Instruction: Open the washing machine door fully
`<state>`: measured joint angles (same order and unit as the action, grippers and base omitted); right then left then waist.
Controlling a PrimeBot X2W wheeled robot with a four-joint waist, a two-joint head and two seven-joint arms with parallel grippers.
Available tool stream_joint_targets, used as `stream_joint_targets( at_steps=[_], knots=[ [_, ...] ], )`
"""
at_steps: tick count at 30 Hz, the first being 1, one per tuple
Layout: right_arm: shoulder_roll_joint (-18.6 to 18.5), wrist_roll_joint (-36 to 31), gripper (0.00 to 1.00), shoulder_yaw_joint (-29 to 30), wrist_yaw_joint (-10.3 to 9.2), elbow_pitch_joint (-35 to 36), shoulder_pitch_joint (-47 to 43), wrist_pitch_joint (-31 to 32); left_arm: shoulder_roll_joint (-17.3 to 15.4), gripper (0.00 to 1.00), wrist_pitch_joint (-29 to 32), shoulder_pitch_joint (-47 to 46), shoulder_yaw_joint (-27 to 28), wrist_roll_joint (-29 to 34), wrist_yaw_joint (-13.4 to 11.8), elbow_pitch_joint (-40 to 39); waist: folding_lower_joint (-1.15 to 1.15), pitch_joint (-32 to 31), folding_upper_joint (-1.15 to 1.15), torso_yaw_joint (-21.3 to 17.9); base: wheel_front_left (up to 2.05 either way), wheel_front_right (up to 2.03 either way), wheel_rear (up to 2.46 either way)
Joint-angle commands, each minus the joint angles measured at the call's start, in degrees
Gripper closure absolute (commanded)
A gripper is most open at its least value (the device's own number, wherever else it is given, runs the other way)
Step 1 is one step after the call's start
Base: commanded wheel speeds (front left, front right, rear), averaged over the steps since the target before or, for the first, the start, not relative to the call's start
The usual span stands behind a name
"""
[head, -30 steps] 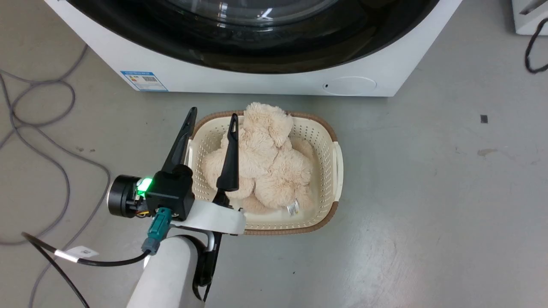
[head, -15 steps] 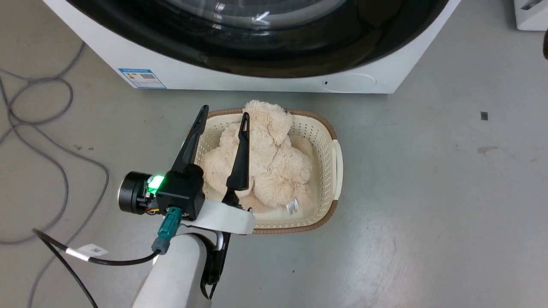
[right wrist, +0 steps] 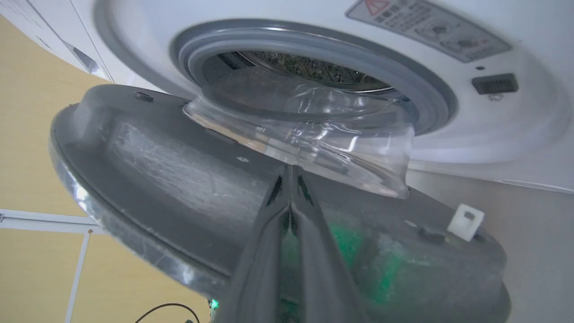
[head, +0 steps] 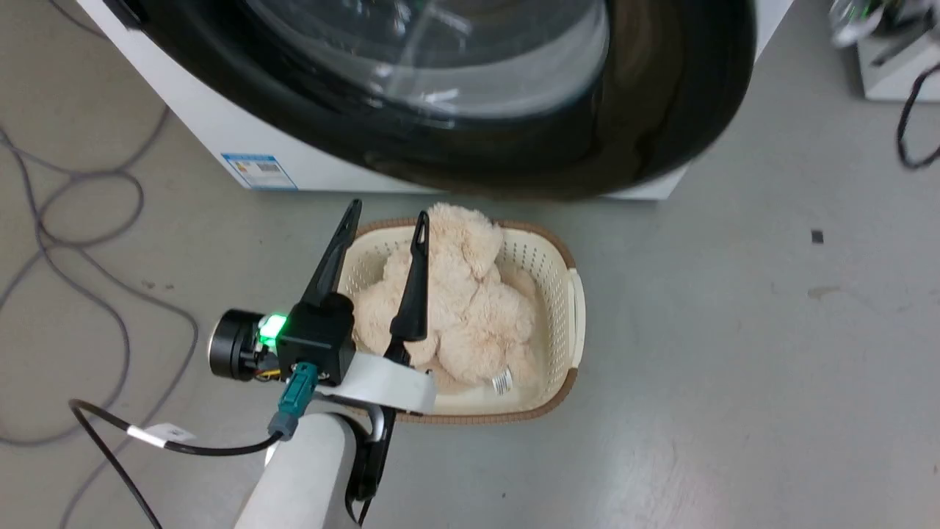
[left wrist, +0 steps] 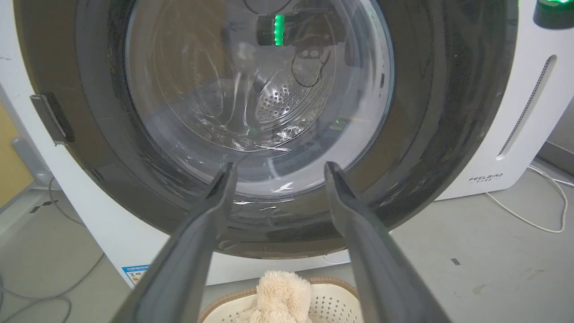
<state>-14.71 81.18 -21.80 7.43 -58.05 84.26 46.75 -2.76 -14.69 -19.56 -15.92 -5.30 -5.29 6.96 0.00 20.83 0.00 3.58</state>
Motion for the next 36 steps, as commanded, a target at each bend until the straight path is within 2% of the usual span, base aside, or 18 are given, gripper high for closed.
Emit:
stream_joint_targets(
  at_steps=[1, 14, 23, 36],
  knots=[
    [0.7, 0.4, 1.0, -0.6, 0.06, 0.4, -2.8, 1.0, -0.1, 0.0, -0.3, 1.3, 0.2, 0.1, 0.3, 0.3, 0.0, -1.6, 0.0, 0.3, 0.0, 0.0, 0.0],
    [1.4, 2.3, 1.0, -1.4, 0.06, 6.1, -16.2, 4.2, -0.2, 0.0, -0.3, 5.5, 1.4, 0.2, 1.2, 2.2, 0.0, -9.2, 0.0, 1.9, 0.0, 0.0, 0.0],
    [4.0, 4.4, 1.0, -2.3, 0.06, 12.4, -29.3, 5.5, -1.2, 0.0, -0.3, 11.2, 2.3, 0.4, 2.0, 4.5, 0.0, -16.9, 0.0, 3.1, 0.0, 0.0, 0.0],
    [7.6, 5.7, 1.0, -4.7, 0.06, 20.4, -38.9, 7.6, -1.2, 0.0, -0.3, 14.1, 2.9, -0.2, 2.3, 5.8, 0.0, -20.5, 0.0, 5.0, 0.0, 0.0, 0.0]
  ],
)
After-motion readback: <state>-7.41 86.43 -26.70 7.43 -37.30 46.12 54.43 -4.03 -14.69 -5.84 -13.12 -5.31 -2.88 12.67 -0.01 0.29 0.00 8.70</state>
